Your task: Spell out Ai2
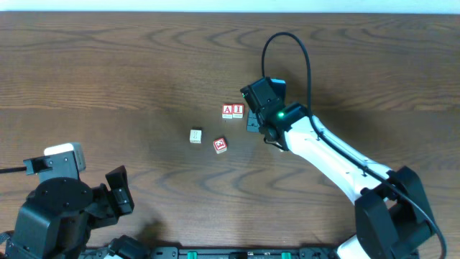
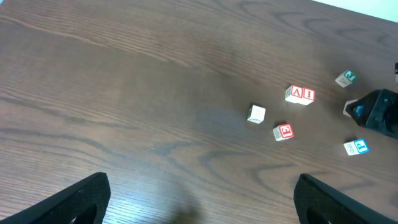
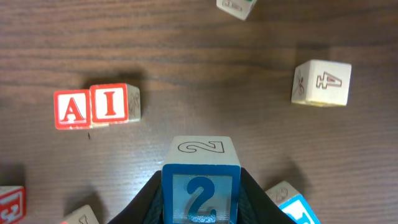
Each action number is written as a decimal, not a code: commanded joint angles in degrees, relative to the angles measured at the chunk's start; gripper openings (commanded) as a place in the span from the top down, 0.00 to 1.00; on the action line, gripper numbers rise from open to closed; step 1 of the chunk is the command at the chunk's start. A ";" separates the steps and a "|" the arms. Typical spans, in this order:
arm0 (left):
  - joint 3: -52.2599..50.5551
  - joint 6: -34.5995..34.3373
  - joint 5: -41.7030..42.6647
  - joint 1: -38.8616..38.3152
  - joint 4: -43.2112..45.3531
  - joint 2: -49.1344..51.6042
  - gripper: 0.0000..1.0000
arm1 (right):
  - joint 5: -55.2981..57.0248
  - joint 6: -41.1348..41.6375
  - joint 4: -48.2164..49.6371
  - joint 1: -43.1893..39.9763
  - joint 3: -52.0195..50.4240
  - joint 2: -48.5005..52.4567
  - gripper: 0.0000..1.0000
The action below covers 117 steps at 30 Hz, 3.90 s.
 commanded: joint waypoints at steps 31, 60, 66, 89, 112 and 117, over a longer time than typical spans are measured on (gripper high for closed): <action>0.33 -0.48 -3.02 -0.13 -0.15 -0.22 0.05 | -4.17 -1.33 2.99 -2.69 9.51 16.44 0.74; 0.33 -0.48 -3.02 -0.13 -0.15 -0.20 0.05 | -3.91 -1.79 5.05 -2.89 9.51 17.77 0.62; 0.33 -0.48 -3.02 -0.13 -0.15 -0.22 0.05 | -3.67 -1.86 5.20 -2.91 10.08 17.77 0.61; 0.33 -0.48 -2.97 -0.13 -2.01 -0.22 0.05 | 4.74 3.26 -5.03 -3.04 15.17 15.61 0.59; 0.33 -0.92 -3.02 -0.13 -2.47 -0.22 0.05 | -2.82 5.35 -4.09 -7.34 12.33 16.63 0.69; 0.33 -0.90 -3.02 -0.13 -2.49 -0.22 0.05 | -2.84 5.29 -4.02 -7.34 12.33 16.83 0.69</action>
